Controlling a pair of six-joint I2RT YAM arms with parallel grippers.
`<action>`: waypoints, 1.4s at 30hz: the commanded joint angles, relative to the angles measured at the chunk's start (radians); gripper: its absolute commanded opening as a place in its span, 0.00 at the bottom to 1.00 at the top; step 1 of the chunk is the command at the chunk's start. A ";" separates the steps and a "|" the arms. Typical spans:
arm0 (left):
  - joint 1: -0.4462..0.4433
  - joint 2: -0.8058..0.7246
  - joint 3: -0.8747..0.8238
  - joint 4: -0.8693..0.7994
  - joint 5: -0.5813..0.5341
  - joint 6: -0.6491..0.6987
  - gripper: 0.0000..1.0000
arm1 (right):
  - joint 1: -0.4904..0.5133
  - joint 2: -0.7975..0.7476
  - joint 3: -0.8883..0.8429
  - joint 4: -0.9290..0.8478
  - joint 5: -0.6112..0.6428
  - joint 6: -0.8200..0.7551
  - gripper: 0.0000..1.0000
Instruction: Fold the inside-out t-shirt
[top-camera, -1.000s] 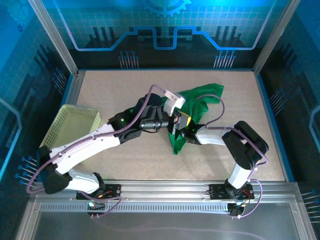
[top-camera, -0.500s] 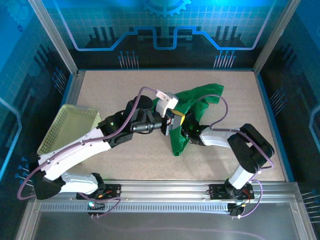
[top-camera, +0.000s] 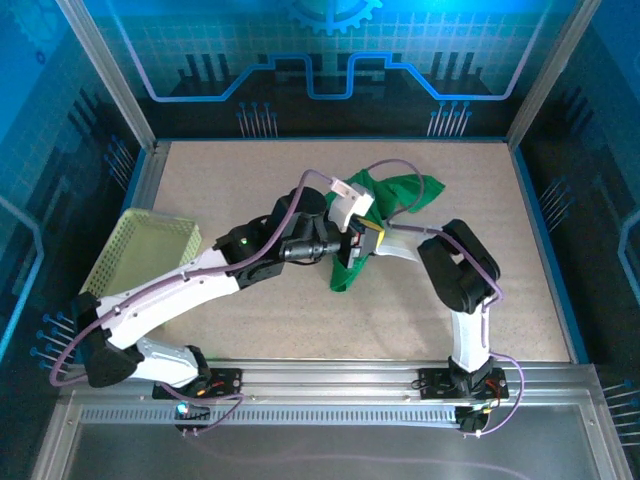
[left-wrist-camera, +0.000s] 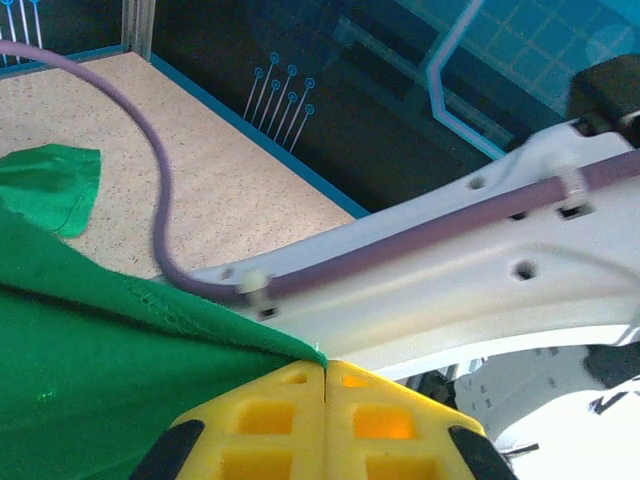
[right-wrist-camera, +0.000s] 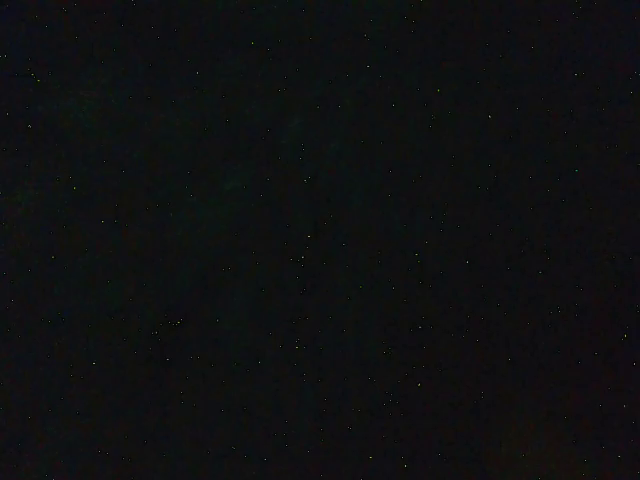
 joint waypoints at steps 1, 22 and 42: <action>-0.042 0.008 0.053 0.090 0.021 -0.032 0.00 | -0.017 0.063 0.085 -0.100 -0.034 0.062 0.80; -0.176 -0.020 0.056 0.348 0.105 -0.124 0.00 | -0.109 0.312 0.516 -0.528 -0.206 0.117 1.00; -0.128 -0.278 -0.126 0.251 -0.265 -0.005 0.00 | -0.114 0.564 0.925 -1.117 -0.070 0.137 1.00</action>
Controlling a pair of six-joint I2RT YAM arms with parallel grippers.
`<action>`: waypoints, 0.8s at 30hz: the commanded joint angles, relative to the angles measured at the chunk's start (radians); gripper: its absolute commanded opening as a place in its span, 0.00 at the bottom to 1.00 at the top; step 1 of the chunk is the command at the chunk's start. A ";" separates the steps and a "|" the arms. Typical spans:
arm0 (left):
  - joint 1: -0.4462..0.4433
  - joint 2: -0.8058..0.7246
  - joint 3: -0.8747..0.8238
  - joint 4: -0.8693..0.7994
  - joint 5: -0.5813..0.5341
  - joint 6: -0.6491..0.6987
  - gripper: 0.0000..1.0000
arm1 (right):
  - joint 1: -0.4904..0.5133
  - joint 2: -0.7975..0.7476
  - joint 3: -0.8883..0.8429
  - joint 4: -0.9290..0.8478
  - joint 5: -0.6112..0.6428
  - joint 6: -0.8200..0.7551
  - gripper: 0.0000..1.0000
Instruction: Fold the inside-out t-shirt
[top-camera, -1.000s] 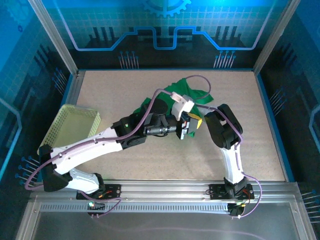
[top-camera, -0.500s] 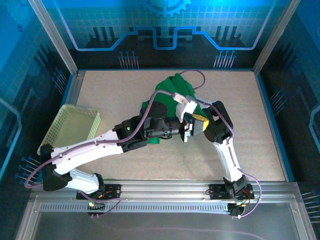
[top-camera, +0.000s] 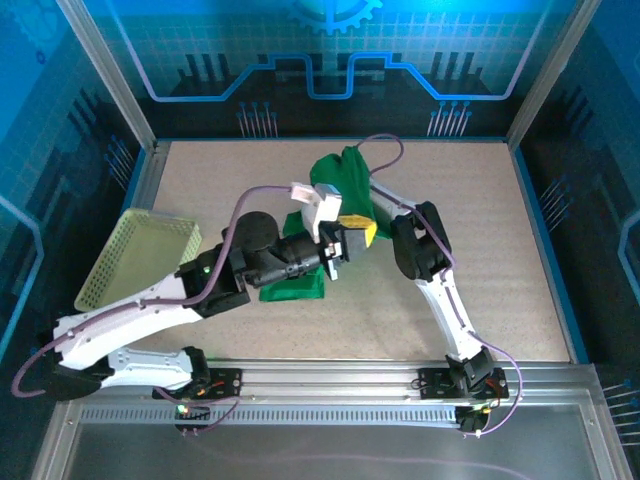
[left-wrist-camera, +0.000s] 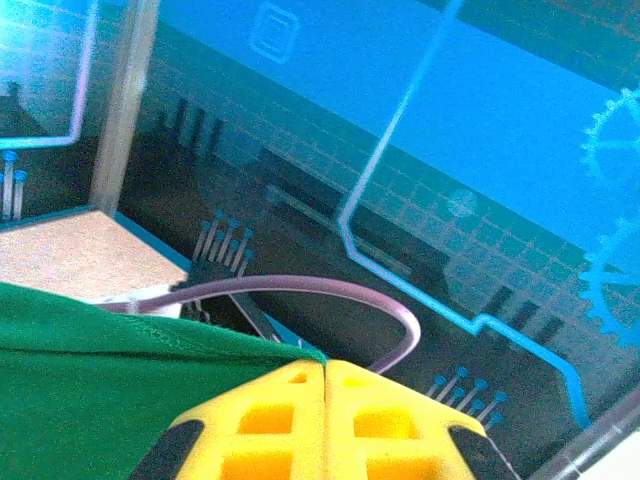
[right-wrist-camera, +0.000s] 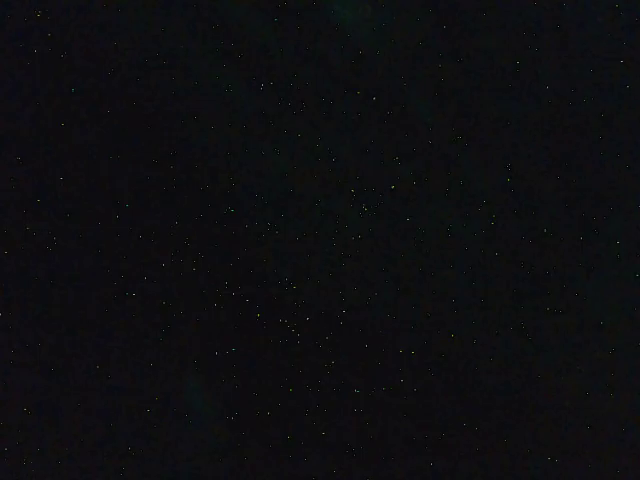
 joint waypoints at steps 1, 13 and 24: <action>0.023 -0.061 -0.020 0.002 -0.085 0.036 0.00 | -0.018 0.087 0.057 -0.172 0.020 -0.014 1.00; 0.231 -0.162 -0.144 -0.075 -0.139 -0.069 0.00 | -0.069 -0.001 -0.123 -0.098 0.025 -0.019 0.89; 0.277 -0.183 -0.136 -0.108 -0.158 -0.071 0.00 | -0.068 -0.037 -0.188 -0.062 0.044 0.001 0.55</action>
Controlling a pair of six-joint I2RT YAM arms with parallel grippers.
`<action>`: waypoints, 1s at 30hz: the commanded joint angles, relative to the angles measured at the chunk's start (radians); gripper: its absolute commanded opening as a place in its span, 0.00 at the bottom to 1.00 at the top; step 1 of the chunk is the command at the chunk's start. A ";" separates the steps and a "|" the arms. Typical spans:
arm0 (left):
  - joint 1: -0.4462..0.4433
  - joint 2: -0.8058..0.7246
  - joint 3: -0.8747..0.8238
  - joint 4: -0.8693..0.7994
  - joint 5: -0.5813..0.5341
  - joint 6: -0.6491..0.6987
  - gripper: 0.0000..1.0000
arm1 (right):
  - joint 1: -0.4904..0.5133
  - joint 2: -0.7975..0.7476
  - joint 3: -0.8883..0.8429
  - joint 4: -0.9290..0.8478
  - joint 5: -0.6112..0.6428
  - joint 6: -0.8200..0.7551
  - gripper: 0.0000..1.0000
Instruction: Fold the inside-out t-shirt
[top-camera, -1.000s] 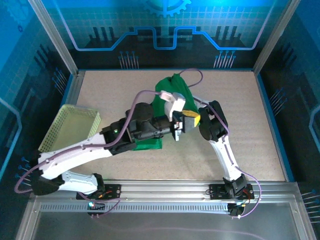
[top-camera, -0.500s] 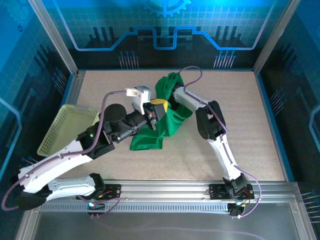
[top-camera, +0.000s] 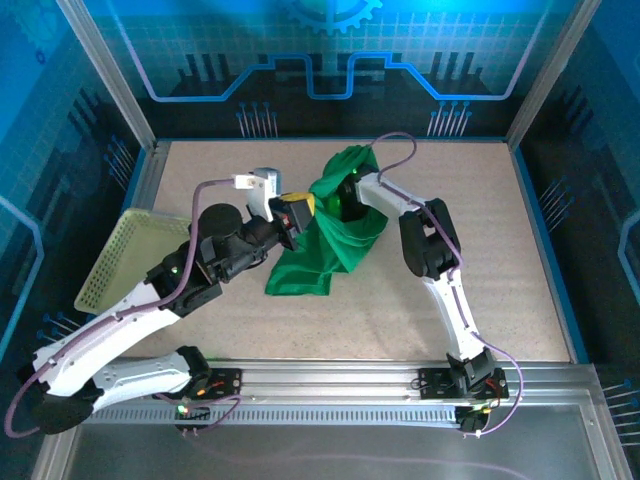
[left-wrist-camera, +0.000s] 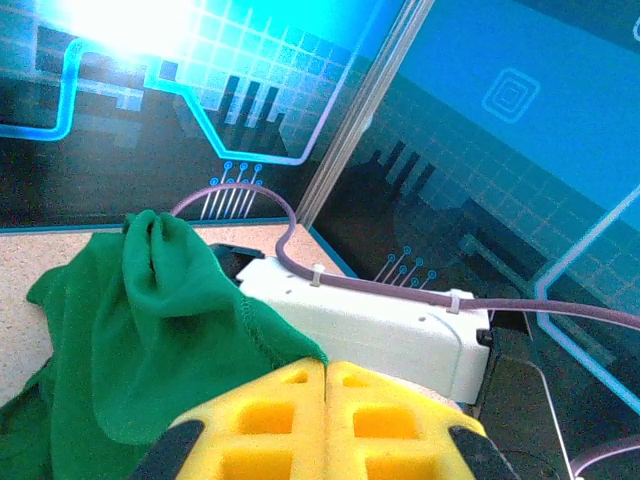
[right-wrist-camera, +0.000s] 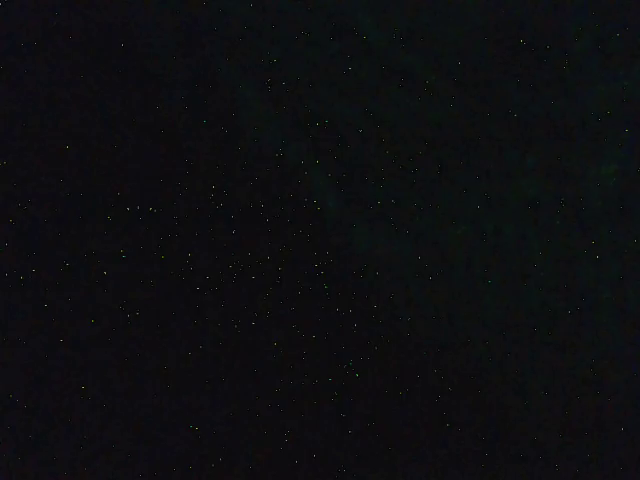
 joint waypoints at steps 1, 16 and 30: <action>0.033 -0.030 0.010 -0.025 -0.030 -0.013 0.00 | -0.012 0.008 -0.086 -0.069 0.002 -0.004 0.43; 0.381 0.101 0.008 -0.232 -0.039 -0.113 0.00 | 0.020 -0.371 -0.629 0.364 -0.102 -0.064 0.00; 0.451 0.623 0.136 -0.360 0.035 -0.071 0.00 | 0.123 -0.668 -0.874 0.589 -0.299 -0.195 0.00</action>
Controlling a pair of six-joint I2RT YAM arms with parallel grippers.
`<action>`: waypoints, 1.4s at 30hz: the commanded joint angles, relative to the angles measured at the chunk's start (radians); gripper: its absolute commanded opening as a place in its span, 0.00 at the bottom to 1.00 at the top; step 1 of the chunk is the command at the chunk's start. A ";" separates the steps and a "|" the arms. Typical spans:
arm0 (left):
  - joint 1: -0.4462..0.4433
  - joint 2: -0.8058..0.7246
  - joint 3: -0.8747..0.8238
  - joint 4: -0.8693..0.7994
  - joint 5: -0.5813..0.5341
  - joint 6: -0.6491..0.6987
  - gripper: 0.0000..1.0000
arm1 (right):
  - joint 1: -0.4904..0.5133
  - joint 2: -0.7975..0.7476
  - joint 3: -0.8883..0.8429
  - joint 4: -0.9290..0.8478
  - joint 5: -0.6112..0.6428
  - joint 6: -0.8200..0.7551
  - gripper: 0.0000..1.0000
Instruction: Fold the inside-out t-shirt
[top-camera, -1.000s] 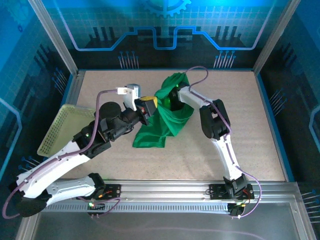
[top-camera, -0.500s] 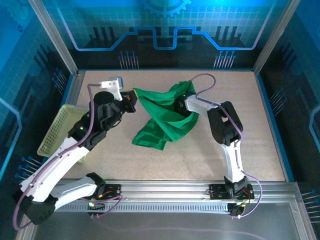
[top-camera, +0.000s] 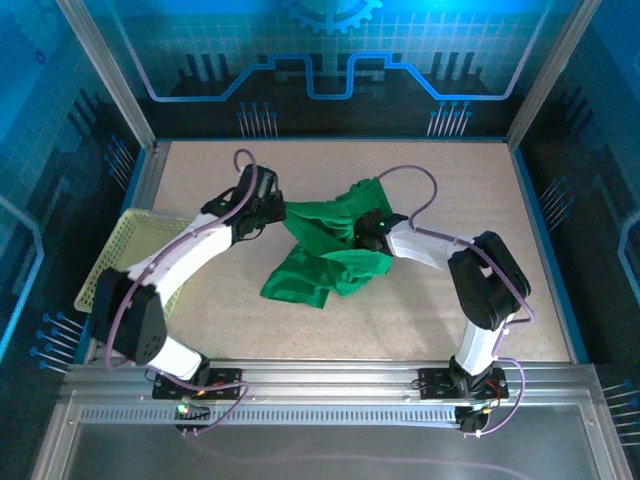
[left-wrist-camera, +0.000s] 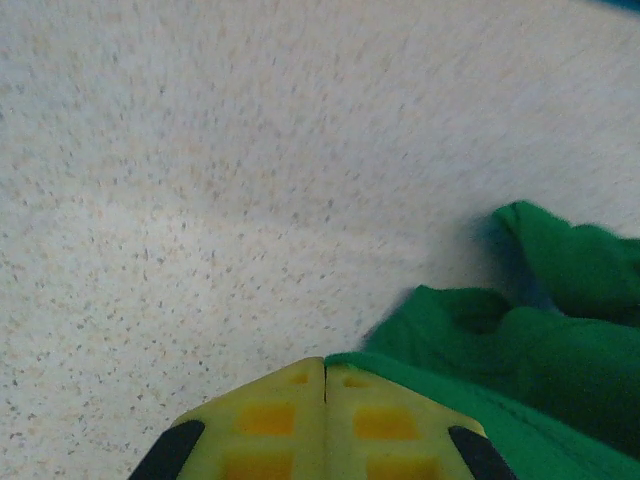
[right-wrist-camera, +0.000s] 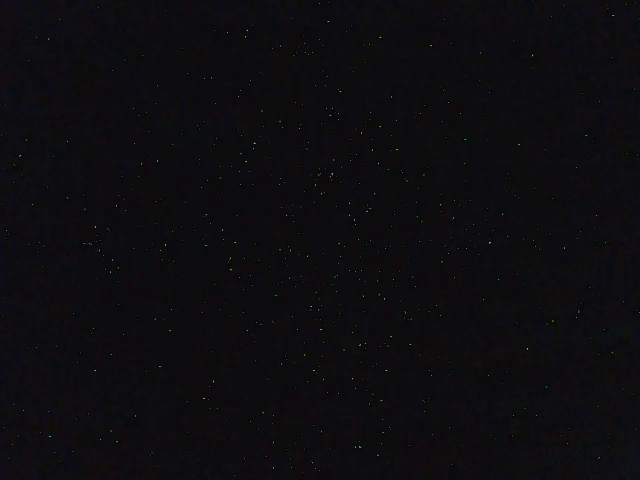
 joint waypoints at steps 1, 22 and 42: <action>0.007 0.074 0.062 -0.067 0.043 0.038 0.00 | -0.001 -0.009 0.002 0.027 -0.046 -0.029 0.00; -0.234 -0.321 -0.336 0.447 0.219 0.390 0.99 | 0.063 0.187 0.152 -0.079 -0.011 -0.100 0.00; -0.198 -0.337 -0.245 0.429 0.109 0.332 0.07 | 0.133 0.153 0.058 -0.053 0.050 -0.129 0.00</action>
